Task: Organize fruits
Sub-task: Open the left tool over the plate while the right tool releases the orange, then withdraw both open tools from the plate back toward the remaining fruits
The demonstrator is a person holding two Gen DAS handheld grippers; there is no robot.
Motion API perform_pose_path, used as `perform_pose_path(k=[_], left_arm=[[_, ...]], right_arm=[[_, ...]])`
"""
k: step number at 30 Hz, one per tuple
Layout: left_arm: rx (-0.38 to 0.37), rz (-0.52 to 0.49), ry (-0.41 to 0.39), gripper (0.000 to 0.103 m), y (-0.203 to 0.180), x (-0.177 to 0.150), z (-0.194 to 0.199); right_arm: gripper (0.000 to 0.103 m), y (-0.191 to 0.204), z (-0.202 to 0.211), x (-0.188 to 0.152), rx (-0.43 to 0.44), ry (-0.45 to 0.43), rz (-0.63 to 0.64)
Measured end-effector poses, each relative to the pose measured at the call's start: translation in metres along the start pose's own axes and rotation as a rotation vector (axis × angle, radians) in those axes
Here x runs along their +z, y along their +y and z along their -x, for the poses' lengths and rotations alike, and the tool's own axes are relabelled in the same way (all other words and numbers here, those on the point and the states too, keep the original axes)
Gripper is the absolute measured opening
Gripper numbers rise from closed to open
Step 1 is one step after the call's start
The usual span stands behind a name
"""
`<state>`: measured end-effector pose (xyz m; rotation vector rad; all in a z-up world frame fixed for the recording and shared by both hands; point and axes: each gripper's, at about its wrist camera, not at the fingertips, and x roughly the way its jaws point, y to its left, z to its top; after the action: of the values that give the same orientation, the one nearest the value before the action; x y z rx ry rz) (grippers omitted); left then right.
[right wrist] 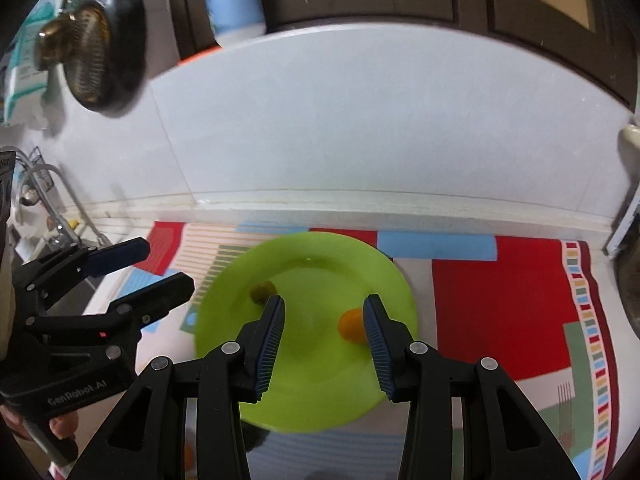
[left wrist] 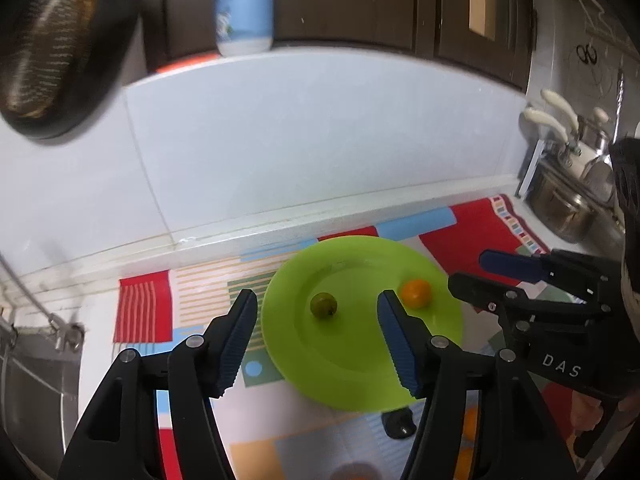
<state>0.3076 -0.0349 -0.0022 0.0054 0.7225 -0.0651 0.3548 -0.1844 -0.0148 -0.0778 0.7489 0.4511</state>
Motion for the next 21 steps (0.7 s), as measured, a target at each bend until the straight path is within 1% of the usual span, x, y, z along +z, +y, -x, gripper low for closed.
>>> perform_pose_path(k=[3,6,10,13,21], left_arm=[[0.009,0.003,-0.025,0.065,-0.002,-0.004,0.020],[0.018,0.001,-0.052,0.066,-0.004,-0.010,0.040],[0.023,0.004,-0.080,0.070,-0.006,-0.019,0.063],[0.038,-0.002,-0.100,0.070,-0.008,-0.027,0.081],[0.043,0.022,-0.112,0.070,-0.016,-0.054,0.115]], right_arm=[[0.043,0.006,0.019,-0.005,0.002,-0.025,0.007],[0.050,0.012,0.038,-0.012,-0.002,-0.054,0.011],[0.051,0.019,0.059,-0.022,0.002,-0.079,0.020],[0.051,0.024,0.074,-0.030,0.008,-0.091,0.028],[0.051,0.038,0.108,-0.054,0.002,-0.125,0.053]])
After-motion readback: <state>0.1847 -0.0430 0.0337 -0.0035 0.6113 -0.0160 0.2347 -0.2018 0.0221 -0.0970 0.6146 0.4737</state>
